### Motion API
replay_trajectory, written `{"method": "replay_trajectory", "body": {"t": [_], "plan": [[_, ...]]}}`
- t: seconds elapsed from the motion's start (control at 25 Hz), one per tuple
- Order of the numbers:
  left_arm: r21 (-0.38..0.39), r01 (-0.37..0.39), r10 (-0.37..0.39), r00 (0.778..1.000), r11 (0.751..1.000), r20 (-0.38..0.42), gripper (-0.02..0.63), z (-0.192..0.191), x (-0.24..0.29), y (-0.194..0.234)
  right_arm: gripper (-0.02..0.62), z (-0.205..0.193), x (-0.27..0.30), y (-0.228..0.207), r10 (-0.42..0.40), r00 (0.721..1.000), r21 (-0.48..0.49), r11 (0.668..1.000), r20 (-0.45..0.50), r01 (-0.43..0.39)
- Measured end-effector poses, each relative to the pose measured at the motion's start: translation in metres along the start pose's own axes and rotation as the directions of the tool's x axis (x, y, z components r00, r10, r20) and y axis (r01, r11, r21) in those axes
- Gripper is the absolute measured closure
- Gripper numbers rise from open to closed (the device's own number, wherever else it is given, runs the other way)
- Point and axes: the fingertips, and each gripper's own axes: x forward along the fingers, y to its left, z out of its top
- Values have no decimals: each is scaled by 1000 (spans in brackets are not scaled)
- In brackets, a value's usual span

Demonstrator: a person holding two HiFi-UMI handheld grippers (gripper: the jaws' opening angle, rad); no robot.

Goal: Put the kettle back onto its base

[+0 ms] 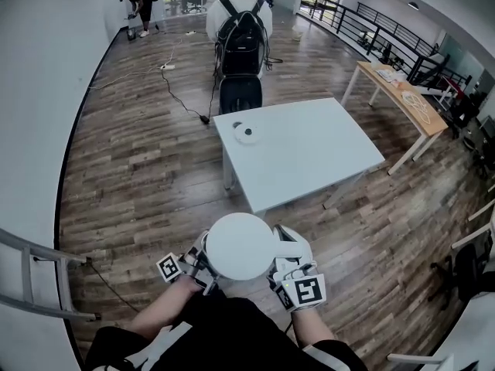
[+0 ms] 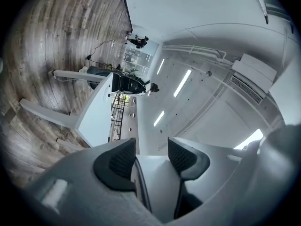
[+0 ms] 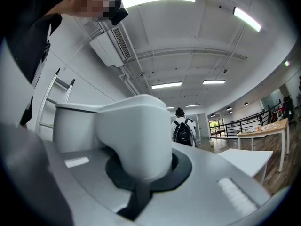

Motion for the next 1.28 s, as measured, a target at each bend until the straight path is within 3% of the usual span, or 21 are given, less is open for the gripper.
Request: {"method": "replay_trajectory", "body": {"t": [0.32, 0.8, 1.28], "plan": [[-25, 31, -32, 998, 999, -55, 400, 45, 61, 19, 589, -9, 60, -26, -58, 998, -27, 998, 2, 58], [-96, 11, -19, 997, 995, -77, 400, 100, 120, 47, 589, -21, 138, -54, -113, 993, -40, 993, -32, 112], [-73, 25, -31, 997, 997, -75, 400, 199, 155, 45, 589, -31, 239, -37, -85, 996, -33, 996, -17, 84]]}}
